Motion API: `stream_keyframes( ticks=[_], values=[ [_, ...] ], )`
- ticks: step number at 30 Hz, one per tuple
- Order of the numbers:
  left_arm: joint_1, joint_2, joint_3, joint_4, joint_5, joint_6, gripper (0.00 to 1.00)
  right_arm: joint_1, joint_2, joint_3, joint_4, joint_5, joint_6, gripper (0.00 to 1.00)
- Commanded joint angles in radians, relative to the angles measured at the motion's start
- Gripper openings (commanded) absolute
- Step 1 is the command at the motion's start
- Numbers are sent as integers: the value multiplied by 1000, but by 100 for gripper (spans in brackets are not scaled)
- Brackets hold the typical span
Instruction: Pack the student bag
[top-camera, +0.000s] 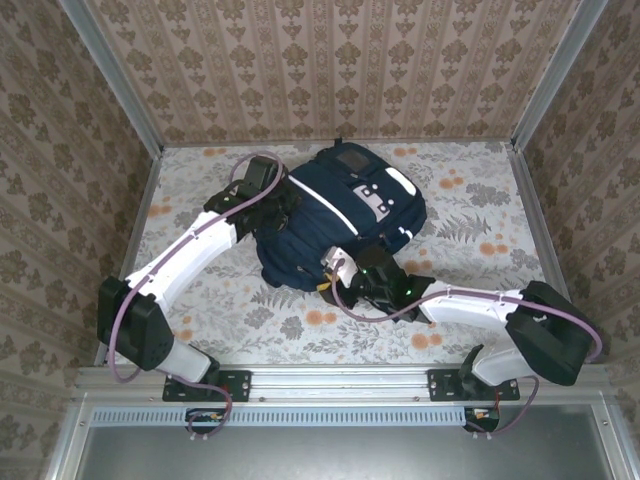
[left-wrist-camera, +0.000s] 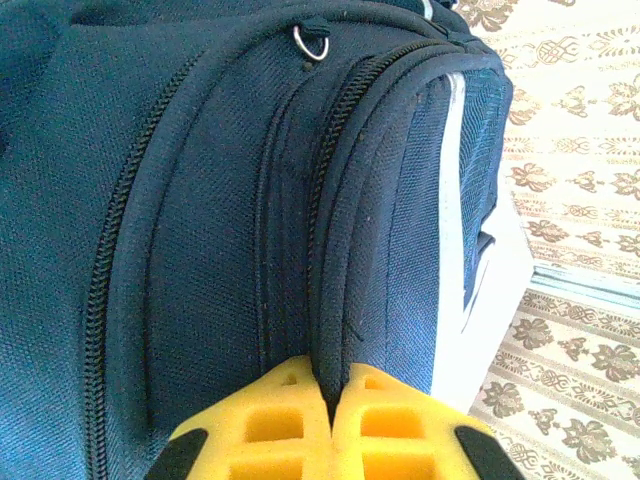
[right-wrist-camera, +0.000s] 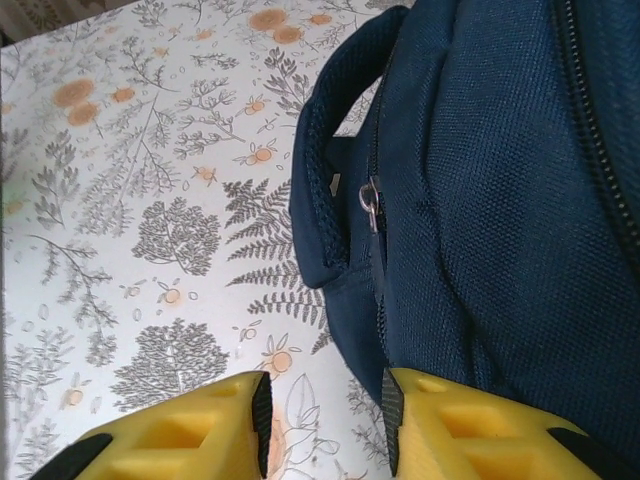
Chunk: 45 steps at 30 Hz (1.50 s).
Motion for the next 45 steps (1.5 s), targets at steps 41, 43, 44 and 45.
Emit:
stream_keyframes(
  ticks=[41, 43, 44, 45],
  values=[
    [-99, -56, 7, 191, -50, -82, 0, 14, 180, -62, 477, 92, -105, 31],
    [-99, -58, 4, 193, -52, -80, 0, 14, 181, -50, 460, 92, -98, 25],
    [-99, -59, 3, 192, -53, -78, 0, 14, 182, -45, 454, 90, -94, 20],
    [-99, -61, -1, 192, -55, -77, 0, 15, 181, -41, 447, 86, -92, 15]
  ],
)
